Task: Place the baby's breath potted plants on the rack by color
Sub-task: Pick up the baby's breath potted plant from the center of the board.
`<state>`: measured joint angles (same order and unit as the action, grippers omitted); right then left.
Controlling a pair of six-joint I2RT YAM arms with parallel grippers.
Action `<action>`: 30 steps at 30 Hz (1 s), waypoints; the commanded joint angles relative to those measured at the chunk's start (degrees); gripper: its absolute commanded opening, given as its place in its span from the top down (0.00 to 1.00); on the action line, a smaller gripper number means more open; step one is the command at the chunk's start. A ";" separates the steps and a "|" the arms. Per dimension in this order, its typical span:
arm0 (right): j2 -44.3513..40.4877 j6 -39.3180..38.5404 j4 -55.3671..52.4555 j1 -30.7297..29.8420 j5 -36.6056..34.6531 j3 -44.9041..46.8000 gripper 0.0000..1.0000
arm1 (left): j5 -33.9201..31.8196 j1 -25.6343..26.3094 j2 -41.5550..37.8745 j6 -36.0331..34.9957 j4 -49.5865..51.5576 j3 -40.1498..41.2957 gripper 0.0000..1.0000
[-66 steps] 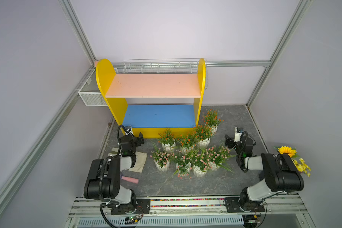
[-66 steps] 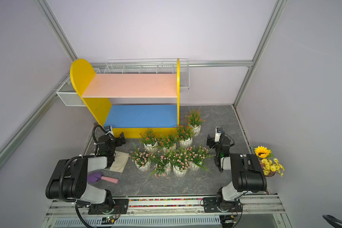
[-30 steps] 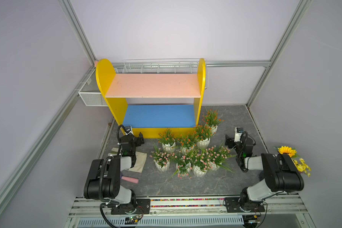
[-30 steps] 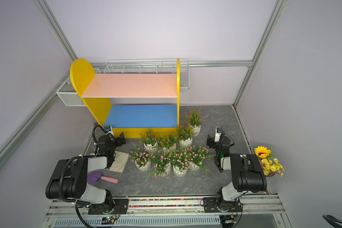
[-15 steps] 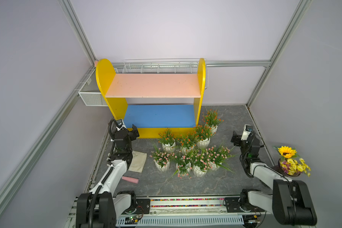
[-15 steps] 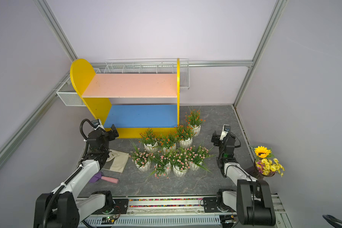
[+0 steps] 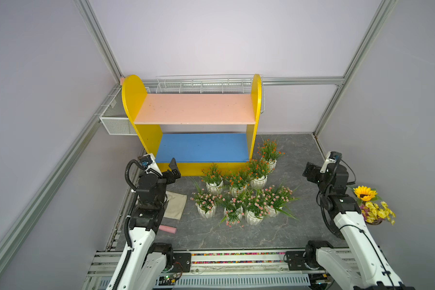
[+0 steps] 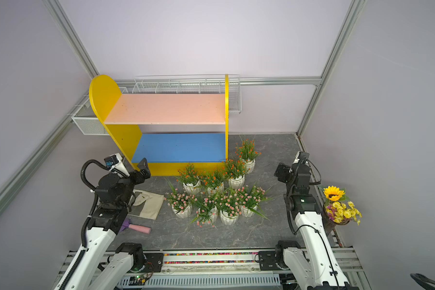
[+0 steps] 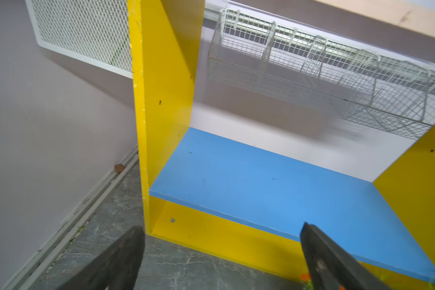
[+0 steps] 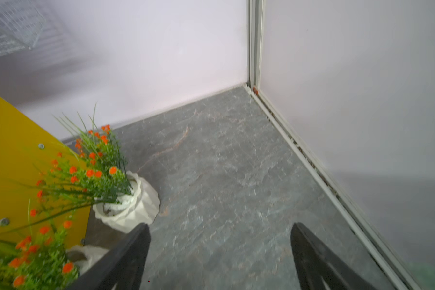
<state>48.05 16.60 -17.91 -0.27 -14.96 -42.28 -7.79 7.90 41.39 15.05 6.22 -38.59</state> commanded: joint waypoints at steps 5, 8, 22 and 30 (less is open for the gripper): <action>-8.68 11.17 -25.34 -3.84 1.67 -0.31 0.03 | 5.43 0.18 -0.74 6.68 16.86 -9.53 0.01; -10.59 14.78 -29.28 -5.36 3.05 1.03 0.01 | 6.62 0.18 -2.93 8.08 17.10 -8.67 0.01; -15.59 25.75 -36.51 -11.05 1.06 5.58 0.15 | 7.83 0.18 -3.58 8.95 18.46 -9.39 0.01; -15.31 27.01 -35.97 -16.44 3.00 7.09 0.20 | 9.51 0.18 -1.62 9.52 17.29 -9.02 0.01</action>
<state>32.18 40.18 -53.12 -14.87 -12.38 -36.07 0.56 7.90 39.16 23.24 23.20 -47.07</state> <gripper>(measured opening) 0.805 0.994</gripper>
